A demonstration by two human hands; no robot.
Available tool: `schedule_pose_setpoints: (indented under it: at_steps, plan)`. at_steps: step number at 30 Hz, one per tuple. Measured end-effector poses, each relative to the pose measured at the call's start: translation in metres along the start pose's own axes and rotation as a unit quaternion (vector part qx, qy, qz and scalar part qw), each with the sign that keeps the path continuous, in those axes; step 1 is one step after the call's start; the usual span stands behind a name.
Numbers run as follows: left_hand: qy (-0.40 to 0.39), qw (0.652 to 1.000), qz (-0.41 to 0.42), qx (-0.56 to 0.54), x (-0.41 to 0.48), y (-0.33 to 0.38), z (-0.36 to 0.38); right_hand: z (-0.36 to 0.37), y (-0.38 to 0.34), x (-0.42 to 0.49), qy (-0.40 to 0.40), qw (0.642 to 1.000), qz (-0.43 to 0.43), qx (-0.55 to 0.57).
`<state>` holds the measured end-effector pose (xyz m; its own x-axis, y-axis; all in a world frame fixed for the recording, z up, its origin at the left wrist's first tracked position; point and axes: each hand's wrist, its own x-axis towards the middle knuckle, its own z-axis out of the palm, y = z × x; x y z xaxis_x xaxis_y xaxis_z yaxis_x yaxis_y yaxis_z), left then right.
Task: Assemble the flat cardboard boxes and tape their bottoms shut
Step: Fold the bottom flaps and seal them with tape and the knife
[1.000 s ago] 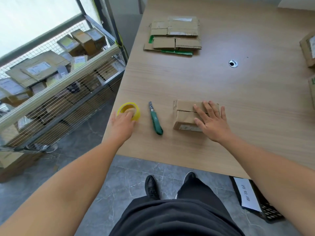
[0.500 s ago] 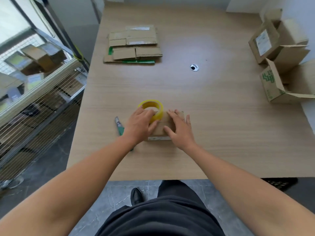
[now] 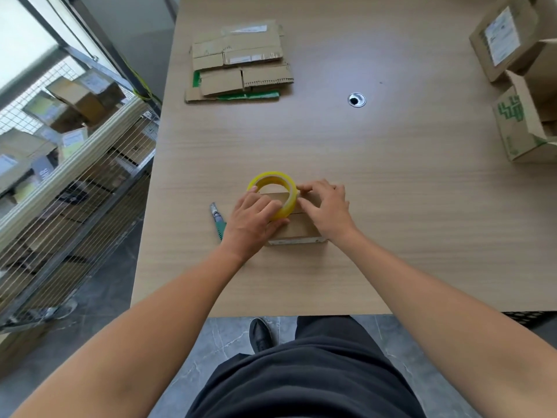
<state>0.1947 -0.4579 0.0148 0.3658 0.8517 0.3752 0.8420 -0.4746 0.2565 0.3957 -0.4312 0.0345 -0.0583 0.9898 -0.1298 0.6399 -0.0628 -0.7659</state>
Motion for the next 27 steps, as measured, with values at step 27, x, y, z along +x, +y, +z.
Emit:
schedule_pose_setpoints:
  at_steps: [27]
  plan:
    - [0.097,0.990,0.054,0.085,0.002,-0.011,0.017,-0.033,0.025,-0.025,0.064,0.883,0.237,0.399]
